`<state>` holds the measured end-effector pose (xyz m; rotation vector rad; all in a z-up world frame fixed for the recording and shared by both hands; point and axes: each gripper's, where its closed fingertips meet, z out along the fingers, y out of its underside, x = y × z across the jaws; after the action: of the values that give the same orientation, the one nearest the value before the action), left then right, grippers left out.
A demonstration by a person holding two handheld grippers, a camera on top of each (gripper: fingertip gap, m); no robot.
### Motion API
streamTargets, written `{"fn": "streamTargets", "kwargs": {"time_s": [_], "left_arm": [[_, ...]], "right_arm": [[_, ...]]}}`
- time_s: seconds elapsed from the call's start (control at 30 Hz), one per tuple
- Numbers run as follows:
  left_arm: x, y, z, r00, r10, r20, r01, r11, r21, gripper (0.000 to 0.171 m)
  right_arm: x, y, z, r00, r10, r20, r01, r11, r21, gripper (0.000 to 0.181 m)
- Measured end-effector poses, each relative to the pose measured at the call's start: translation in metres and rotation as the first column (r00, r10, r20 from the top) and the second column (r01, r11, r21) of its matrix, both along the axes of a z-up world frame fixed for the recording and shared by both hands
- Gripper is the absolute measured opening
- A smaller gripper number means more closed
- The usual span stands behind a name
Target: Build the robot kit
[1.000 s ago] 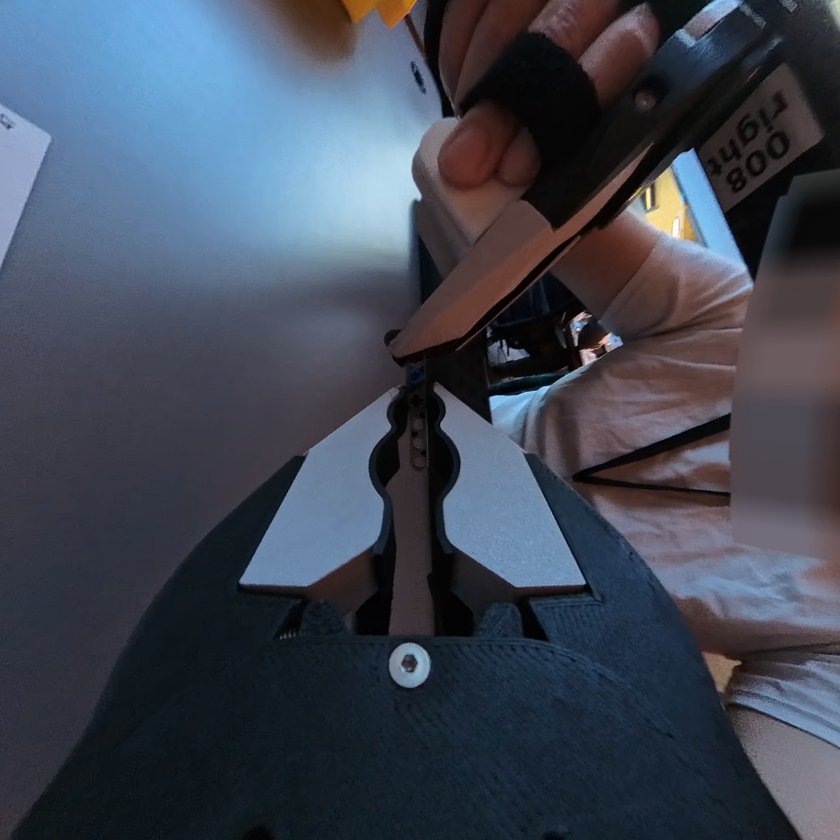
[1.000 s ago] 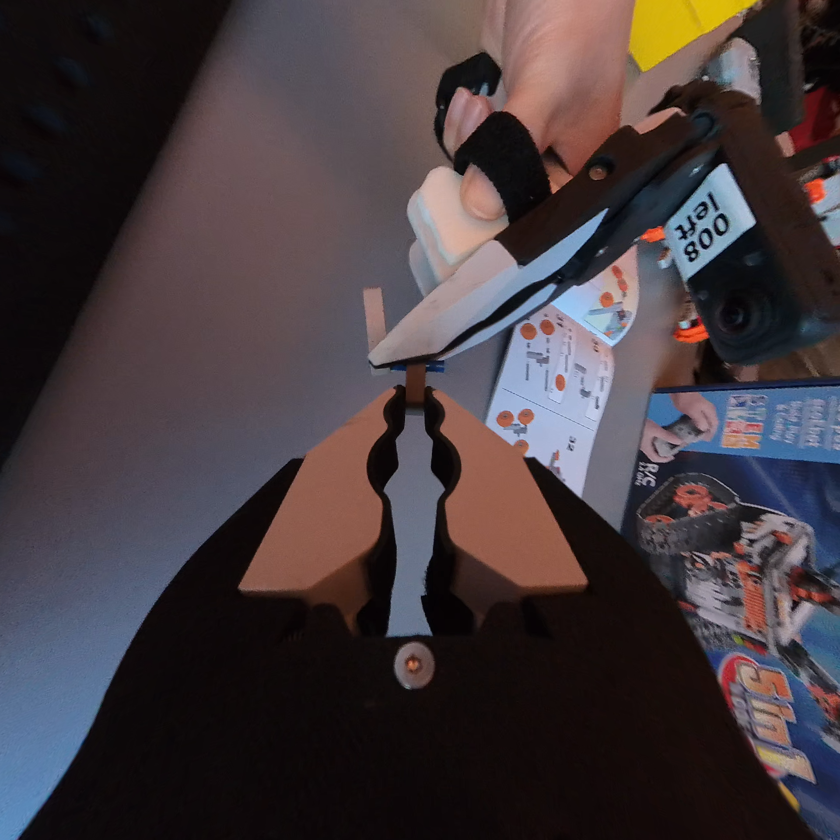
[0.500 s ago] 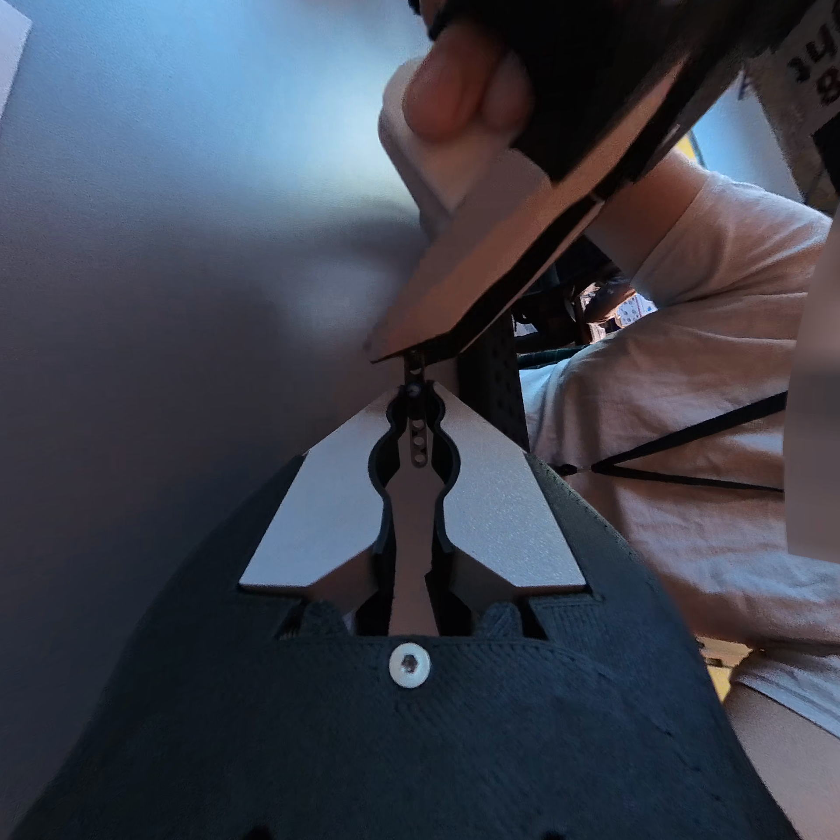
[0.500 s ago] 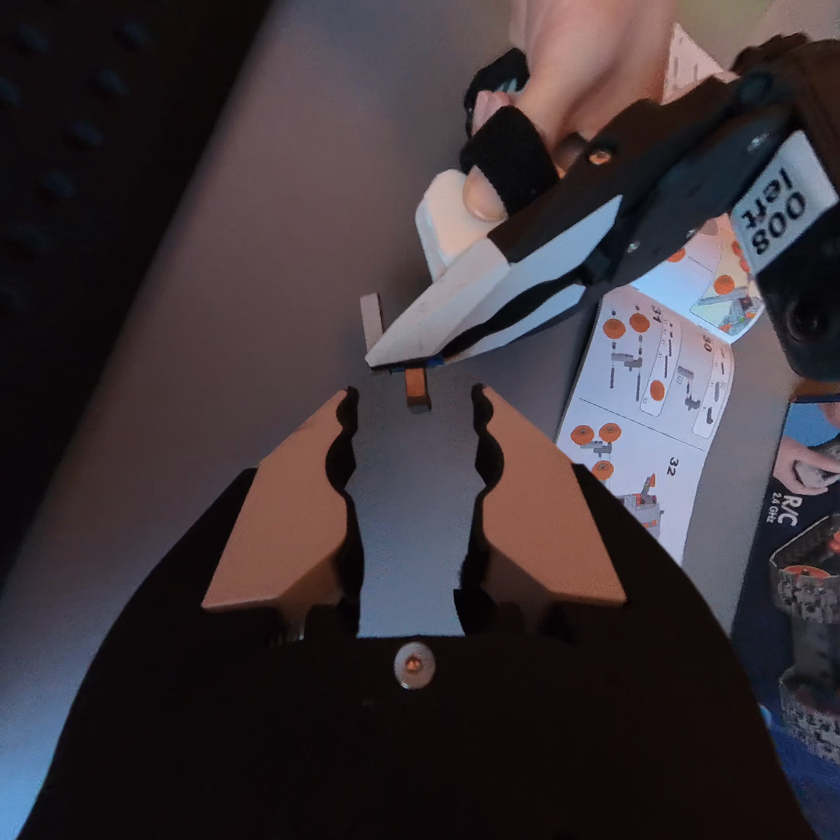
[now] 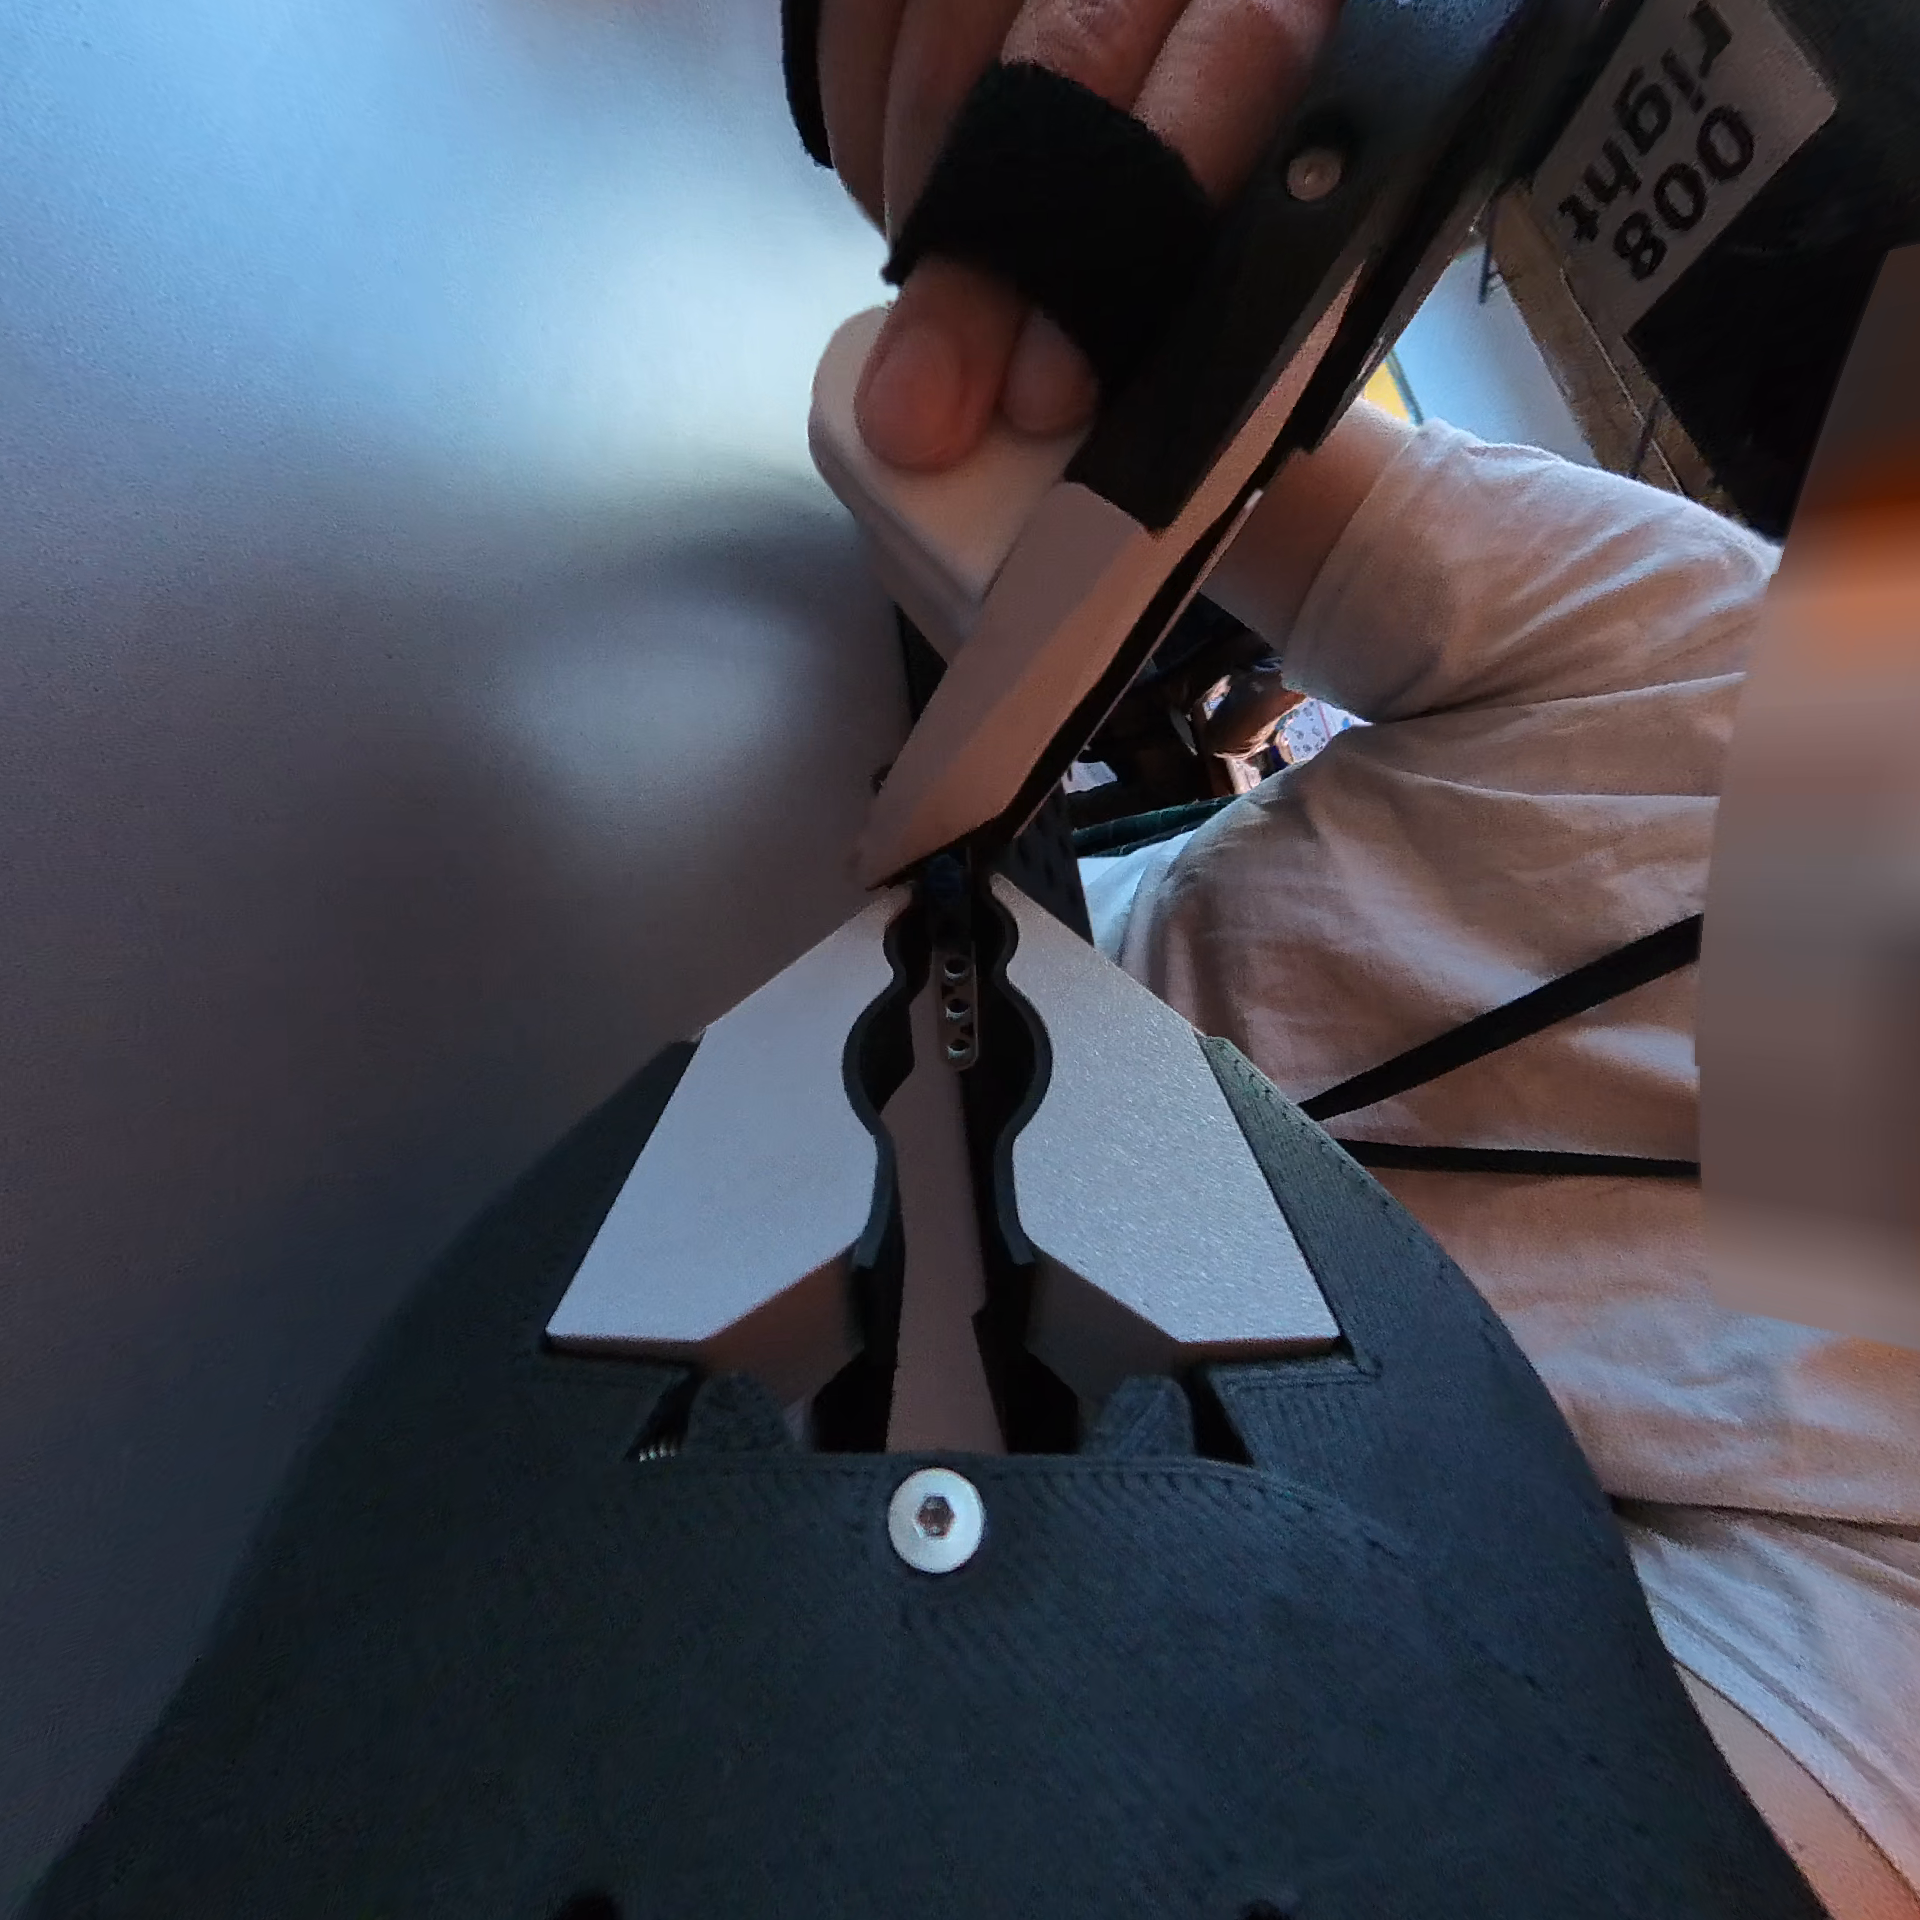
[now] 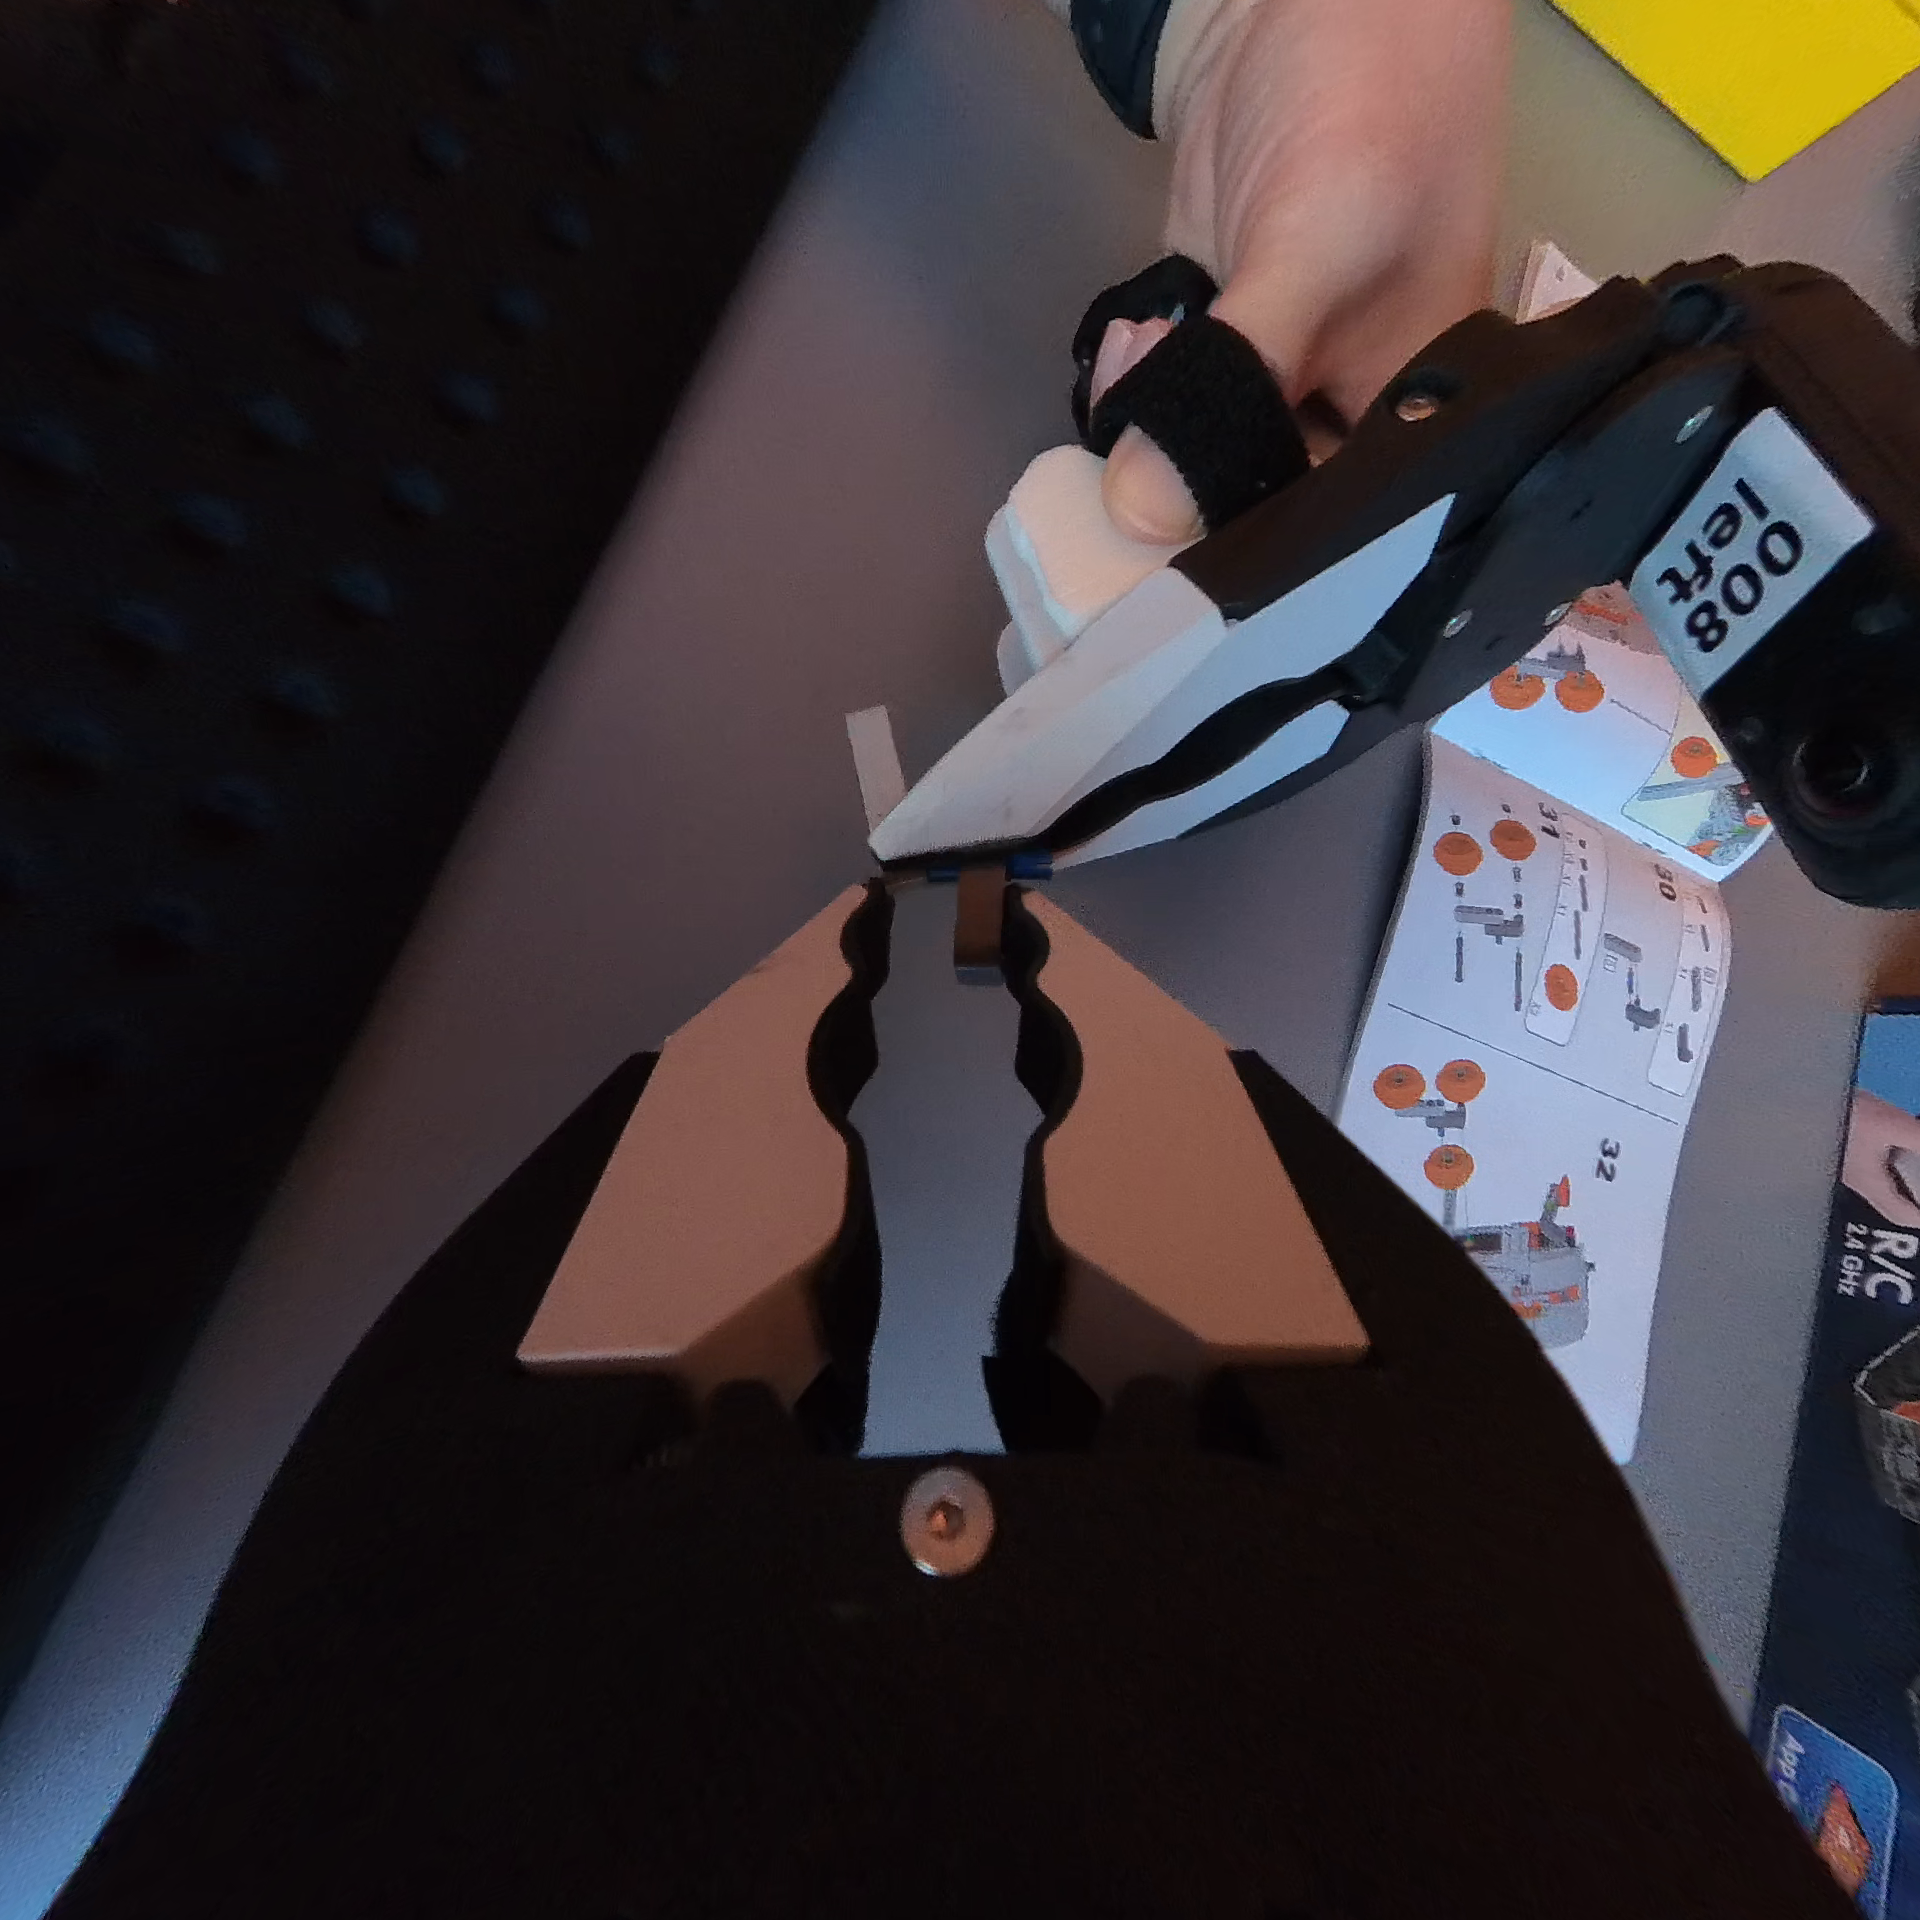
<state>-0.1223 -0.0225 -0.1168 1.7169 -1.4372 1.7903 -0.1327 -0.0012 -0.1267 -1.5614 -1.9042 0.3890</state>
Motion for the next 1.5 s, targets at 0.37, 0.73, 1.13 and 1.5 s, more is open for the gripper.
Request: {"fn": "streamTargets", "kwargs": {"time_s": [0.37,0.73,1.13,1.5], "left_arm": [[0.006,0.041,0.015,0.968,0.221,0.123,-0.229,0.972,0.058,0.004],[0.015,0.096,0.078,0.678,0.644,0.355,-0.673,0.738,-0.053,0.004],[0.013,0.111,0.074,0.506,0.797,0.329,-0.79,0.582,-0.192,0.003],[-0.024,0.141,0.04,0.465,0.829,0.31,-0.884,0.419,0.205,0.004]], "right_arm": [[0.043,0.069,0.056,0.793,-0.473,-0.385,0.484,0.872,-0.074,0.049],[0.021,0.064,0.076,0.273,-0.817,-0.507,0.046,0.538,-0.842,0.029],[0.01,0.078,0.067,0.245,-0.874,-0.419,-0.124,0.401,-0.908,0.005],[0.056,0.059,-0.005,0.606,-0.79,0.089,0.647,0.425,-0.634,0.006]]}}
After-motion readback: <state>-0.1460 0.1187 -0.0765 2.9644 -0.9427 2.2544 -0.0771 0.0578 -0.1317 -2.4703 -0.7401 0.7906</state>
